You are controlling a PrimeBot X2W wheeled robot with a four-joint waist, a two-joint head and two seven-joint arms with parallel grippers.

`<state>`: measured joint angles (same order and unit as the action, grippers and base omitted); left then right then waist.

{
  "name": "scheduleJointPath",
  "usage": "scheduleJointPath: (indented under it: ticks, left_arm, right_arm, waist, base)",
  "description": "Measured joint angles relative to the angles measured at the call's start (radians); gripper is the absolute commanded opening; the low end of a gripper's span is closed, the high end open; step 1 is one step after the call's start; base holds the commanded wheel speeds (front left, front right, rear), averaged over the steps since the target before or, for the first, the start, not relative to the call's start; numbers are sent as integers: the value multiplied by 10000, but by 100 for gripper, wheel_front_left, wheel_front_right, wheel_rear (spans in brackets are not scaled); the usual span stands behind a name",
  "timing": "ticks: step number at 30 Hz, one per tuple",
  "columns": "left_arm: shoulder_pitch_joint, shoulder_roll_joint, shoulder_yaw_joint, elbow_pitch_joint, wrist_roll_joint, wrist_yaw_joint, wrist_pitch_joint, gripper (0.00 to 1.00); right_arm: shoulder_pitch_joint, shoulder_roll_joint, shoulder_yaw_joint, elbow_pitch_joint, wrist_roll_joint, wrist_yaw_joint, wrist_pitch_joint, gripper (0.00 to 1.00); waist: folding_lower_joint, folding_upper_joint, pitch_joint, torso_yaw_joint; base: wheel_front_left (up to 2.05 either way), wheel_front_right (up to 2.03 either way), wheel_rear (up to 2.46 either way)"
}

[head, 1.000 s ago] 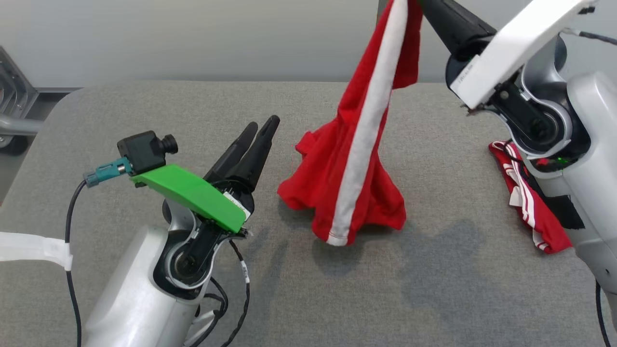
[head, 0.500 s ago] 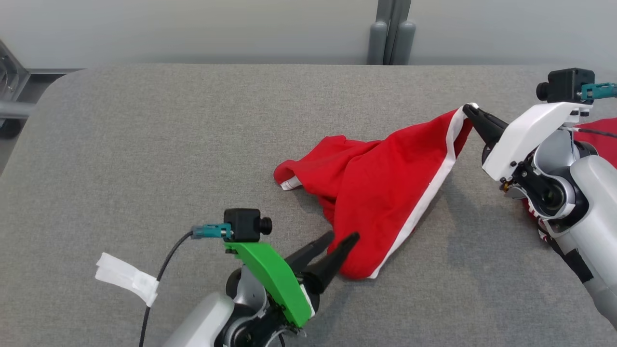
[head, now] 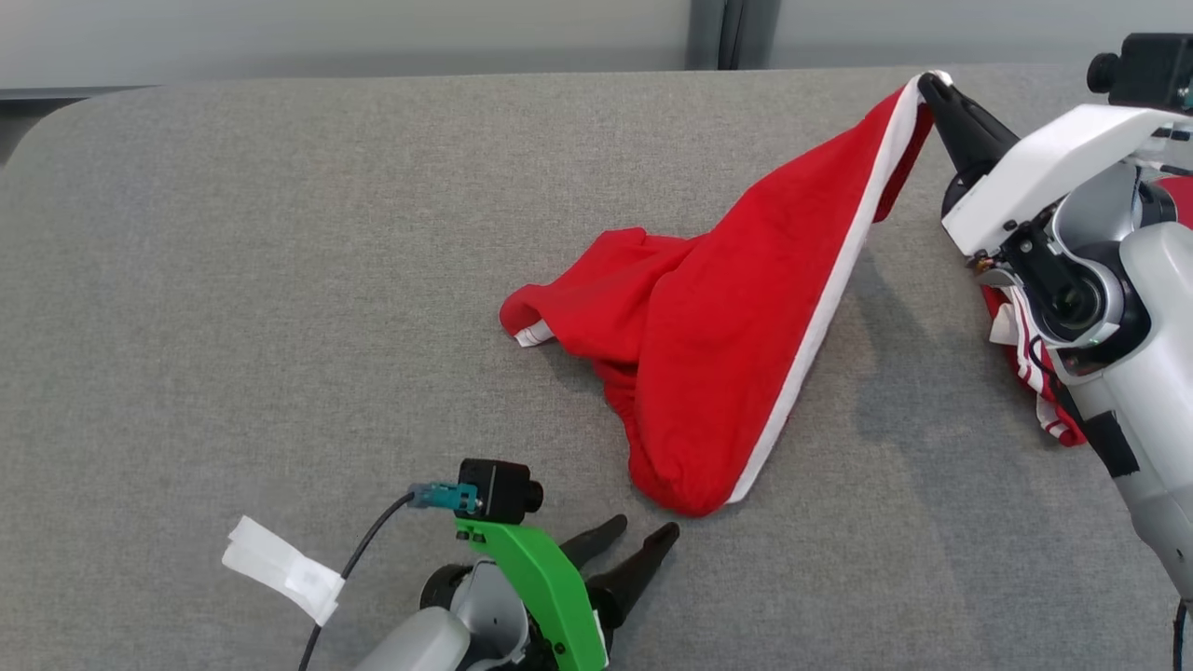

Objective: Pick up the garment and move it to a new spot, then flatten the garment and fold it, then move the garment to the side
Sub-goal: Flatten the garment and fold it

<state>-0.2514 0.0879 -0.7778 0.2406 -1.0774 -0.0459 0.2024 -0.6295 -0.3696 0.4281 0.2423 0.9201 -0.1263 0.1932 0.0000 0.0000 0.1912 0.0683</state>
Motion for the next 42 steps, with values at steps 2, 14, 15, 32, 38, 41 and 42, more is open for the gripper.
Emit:
scheduleJointPath:
  ticks: [2, 14, 15, 32, 38, 41, 42]
  left_arm:
    - [-150, -56, -161, 228, 380, 12, -104, 100]
    - [-778, -382, -627, 1020, 612, -334, -644, 100]
    - [-786, -387, -640, 1070, 610, -345, -711, 100]
    - [-842, -403, -1250, 1616, -583, -612, -1346, 100]
    - [-616, -405, -1657, 1315, -1371, -694, -1544, 100]
    - [-550, -403, -1657, 1304, -1676, -698, -1785, 100]
    - [-544, -403, -1647, 1323, -1728, -698, -1896, 100]
  right_arm:
    - [-194, 75, 54, 2, -119, 0, 0, 0]
    - [-1210, 746, 872, -449, -658, 0, 194, 0]
    - [-1269, 863, 988, -520, -683, -2, 205, 0]
    - [-1978, 1668, 2069, -1367, -579, 554, 951, 0]
    - [-2171, 1747, 2144, -1227, -537, 552, 1260, 0]
    - [-2172, 1845, 2140, -1145, -410, 545, 1308, 0]
    - [-2172, 1879, 2138, -1133, -359, 545, 1342, 0]
  waist:
    - [0, 0, 109, -47]
    - [0, 0, 681, -41]
    - [0, 0, 693, -15]
    - [0, 0, -228, 659]
    - [0, 0, -675, 1013]
    - [0, 0, -881, 1249]
    - [0, 0, -947, 1337]
  base:
    - [0, 0, 0]
    - [0, 0, 0]
    - [0, 0, 0]
    - [0, 0, 0]
    - [0, 0, 0]
    - [0, 0, 0]
    - [0, 0, 0]
